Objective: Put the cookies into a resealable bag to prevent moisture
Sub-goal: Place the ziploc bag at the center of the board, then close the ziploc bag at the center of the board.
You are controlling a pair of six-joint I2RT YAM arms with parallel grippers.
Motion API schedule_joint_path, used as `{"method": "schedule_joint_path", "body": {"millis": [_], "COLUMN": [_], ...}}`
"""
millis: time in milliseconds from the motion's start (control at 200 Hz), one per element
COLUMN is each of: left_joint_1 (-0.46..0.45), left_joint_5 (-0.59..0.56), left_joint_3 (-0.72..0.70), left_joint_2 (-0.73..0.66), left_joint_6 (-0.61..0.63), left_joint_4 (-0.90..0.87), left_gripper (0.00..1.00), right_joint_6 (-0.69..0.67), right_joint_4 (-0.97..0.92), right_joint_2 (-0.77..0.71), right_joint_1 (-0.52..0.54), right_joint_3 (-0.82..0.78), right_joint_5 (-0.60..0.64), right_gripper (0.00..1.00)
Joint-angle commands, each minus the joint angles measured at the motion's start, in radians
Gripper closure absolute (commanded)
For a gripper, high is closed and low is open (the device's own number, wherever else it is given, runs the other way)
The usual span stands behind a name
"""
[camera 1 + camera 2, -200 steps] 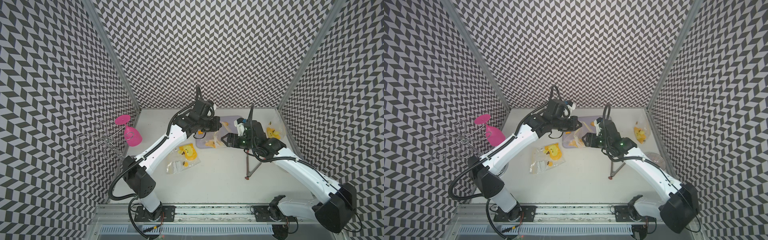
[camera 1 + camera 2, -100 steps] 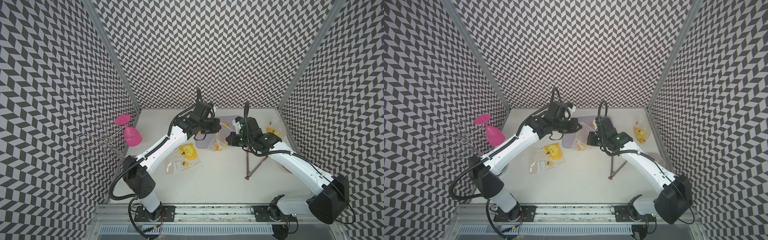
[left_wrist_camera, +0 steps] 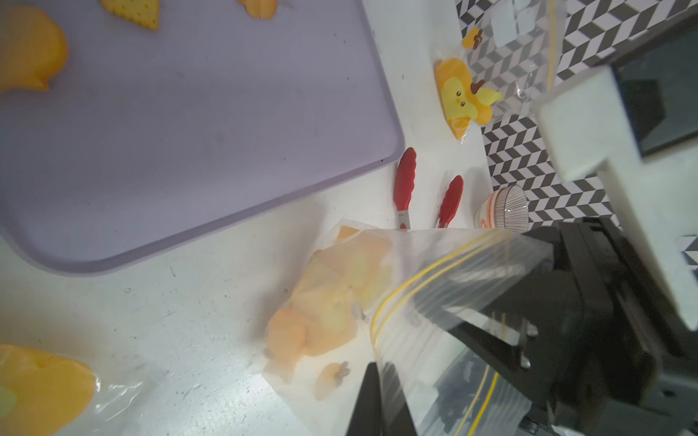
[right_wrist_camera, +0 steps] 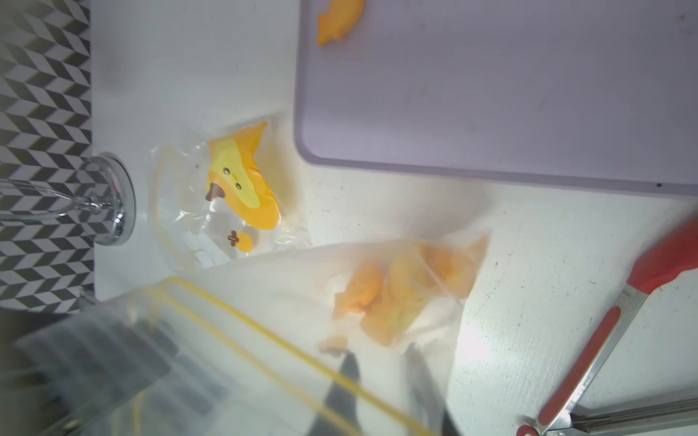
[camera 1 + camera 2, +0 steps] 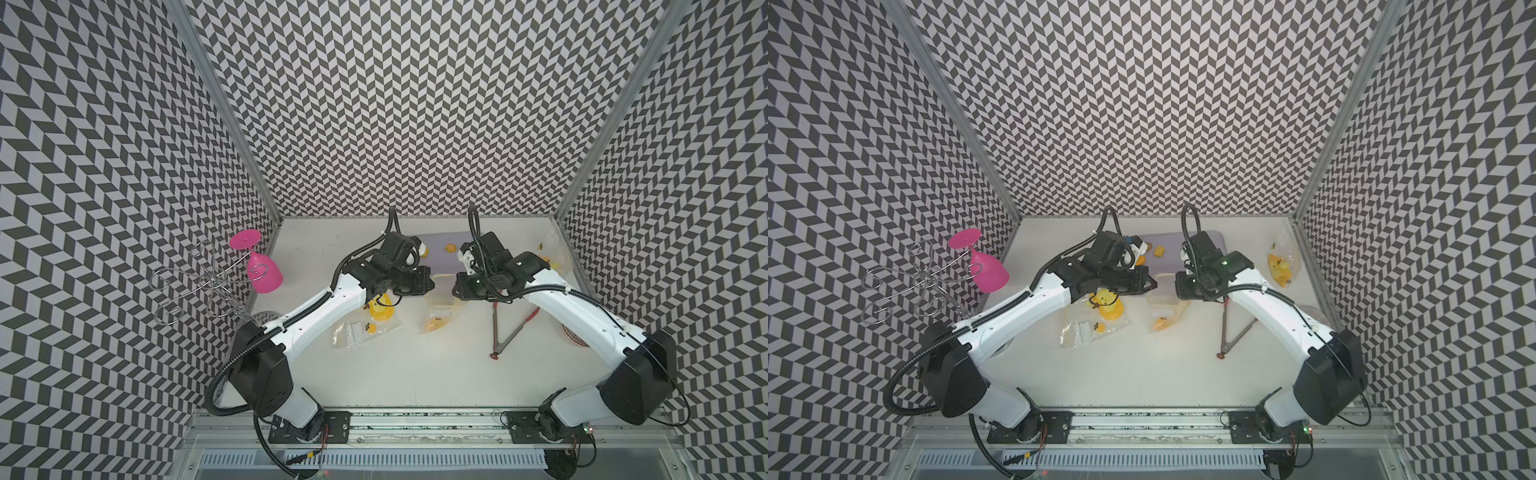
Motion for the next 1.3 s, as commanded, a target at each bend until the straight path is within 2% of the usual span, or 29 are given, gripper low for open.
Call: {"method": "schedule_joint_path", "body": {"millis": [0, 125, 235, 275, 310, 406, 531, 591, 661, 756, 856, 991, 1086, 1146, 1176, 1217, 1292], "left_joint_1": [0.005, 0.019, 0.047, 0.061, 0.075, 0.089, 0.091, 0.098, 0.125, 0.192, 0.261, 0.26, 0.277, 0.286, 0.285, 0.287, 0.289], "left_joint_5": [0.002, 0.005, 0.011, 0.009, 0.009, -0.067, -0.117, -0.118, -0.067, 0.061, 0.224, 0.196, 0.235, 0.248, 0.239, 0.216, 0.198], "left_joint_3": [0.008, 0.015, 0.043, 0.055, 0.072, 0.134, 0.156, 0.153, 0.142, 0.121, 0.086, 0.034, 0.087, 0.101, 0.101, 0.095, 0.08], "left_joint_2": [0.01, 0.025, 0.043, 0.056, 0.073, 0.126, 0.163, 0.176, 0.184, 0.184, 0.176, 0.149, 0.203, 0.229, 0.234, 0.237, 0.237], "left_joint_6": [0.018, 0.088, 0.221, 0.289, 0.343, 0.467, 0.586, 0.619, 0.643, 0.647, 0.699, 0.828, 0.855, 0.857, 0.861, 0.864, 0.866], "left_joint_4": [0.052, 0.05, 0.018, 0.005, -0.018, -0.077, -0.071, -0.05, -0.012, 0.06, 0.139, 0.205, 0.155, 0.146, 0.146, 0.149, 0.162], "left_gripper": [1.0, 1.0, 1.0, 1.0, 1.0, 1.0, 1.0, 1.0, 1.0, 1.0, 1.0, 1.0, 1.0, 1.0, 1.0, 1.0, 1.0], "right_joint_6": [-0.013, -0.093, -0.135, -0.147, -0.138, -0.196, -0.27, -0.282, -0.264, -0.274, -0.387, -0.582, -0.646, -0.648, -0.703, -0.763, -0.843], "right_joint_4": [0.146, 0.203, 0.368, 0.462, 0.514, 0.645, 0.587, 0.537, 0.516, 0.498, 0.558, 0.702, 0.746, 0.766, 0.748, 0.734, 0.725], "right_joint_2": [-0.044, -0.1, -0.233, -0.295, -0.339, -0.425, -0.422, -0.392, -0.356, -0.304, -0.286, -0.264, -0.178, -0.121, -0.094, -0.062, -0.007], "right_joint_1": [0.002, -0.003, -0.006, -0.009, -0.017, -0.029, -0.033, -0.036, -0.056, -0.11, -0.133, -0.139, -0.143, -0.145, -0.145, -0.145, -0.149], "right_joint_3": [-0.01, -0.016, -0.096, -0.154, -0.195, -0.301, -0.287, -0.267, -0.262, -0.236, -0.275, -0.348, -0.291, -0.242, -0.219, -0.196, -0.164], "right_joint_5": [-0.032, -0.004, 0.082, 0.128, 0.175, 0.237, 0.295, 0.365, 0.42, 0.323, 0.178, -0.008, -0.131, -0.15, -0.184, -0.209, -0.202], "right_gripper": [0.43, 0.4, 0.39, 0.32, 0.22, 0.22, 0.23, 0.23, 0.25, 0.27, 0.24, 0.31, 0.33, 0.35, 0.34, 0.22, 0.23]}}
